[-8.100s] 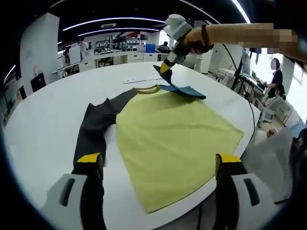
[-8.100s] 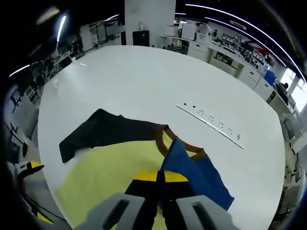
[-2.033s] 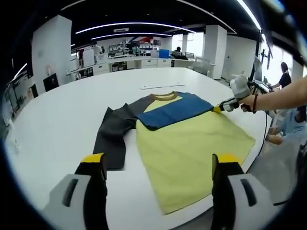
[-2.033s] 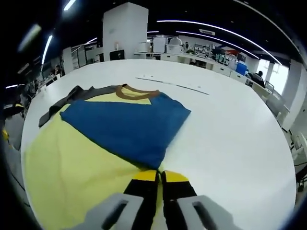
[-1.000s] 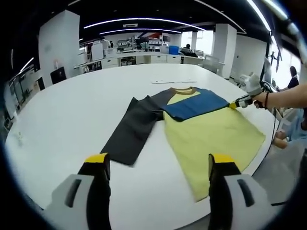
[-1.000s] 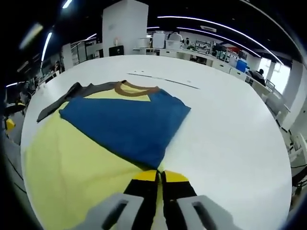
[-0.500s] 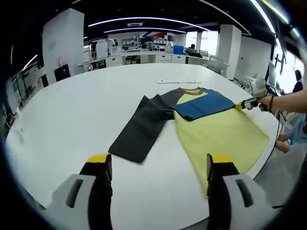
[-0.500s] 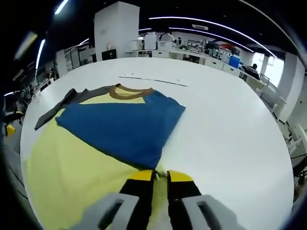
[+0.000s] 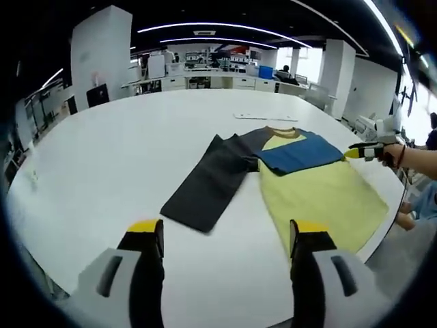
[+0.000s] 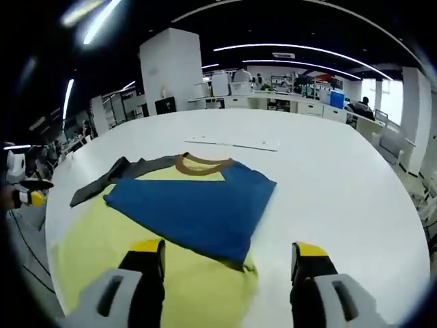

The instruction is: Fold the garment on the visible template until the final outline fits inside the template.

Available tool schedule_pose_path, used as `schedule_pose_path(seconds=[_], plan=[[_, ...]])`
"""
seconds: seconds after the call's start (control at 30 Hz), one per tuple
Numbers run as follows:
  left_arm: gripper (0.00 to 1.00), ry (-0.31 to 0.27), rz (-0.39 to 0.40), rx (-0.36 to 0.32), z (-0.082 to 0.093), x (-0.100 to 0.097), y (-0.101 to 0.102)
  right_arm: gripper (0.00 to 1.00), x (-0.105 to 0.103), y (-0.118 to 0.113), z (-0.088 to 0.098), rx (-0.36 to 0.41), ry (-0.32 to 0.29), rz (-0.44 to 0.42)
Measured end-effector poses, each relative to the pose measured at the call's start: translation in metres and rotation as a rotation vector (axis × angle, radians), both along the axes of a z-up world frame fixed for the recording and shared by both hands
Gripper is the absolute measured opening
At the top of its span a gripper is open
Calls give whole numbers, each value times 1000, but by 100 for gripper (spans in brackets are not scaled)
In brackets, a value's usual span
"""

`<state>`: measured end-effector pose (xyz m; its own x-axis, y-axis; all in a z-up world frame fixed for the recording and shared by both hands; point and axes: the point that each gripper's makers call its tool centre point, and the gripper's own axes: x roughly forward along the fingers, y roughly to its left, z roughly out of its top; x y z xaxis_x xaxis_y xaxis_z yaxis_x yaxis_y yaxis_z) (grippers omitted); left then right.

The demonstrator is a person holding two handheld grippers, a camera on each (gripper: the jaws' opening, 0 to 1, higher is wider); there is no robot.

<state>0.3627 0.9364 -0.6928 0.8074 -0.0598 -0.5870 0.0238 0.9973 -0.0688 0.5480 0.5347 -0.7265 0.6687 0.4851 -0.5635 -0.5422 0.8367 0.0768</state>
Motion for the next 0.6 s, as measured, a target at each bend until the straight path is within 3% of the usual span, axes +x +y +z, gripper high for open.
schedule_pose_path(seconds=[0.1, 0.27, 0.6], plan=[[71, 1, 25, -15, -2, 1, 4, 89, -13, 9, 9, 7, -24, 66], [69, -1, 63, -32, -5, 4, 12, 100, -28, 14, 23, 36, -52, 106], [65, 14, 167, -82, -21, 10, 23, 100, -54, 17, 47, 63, -99, 153]])
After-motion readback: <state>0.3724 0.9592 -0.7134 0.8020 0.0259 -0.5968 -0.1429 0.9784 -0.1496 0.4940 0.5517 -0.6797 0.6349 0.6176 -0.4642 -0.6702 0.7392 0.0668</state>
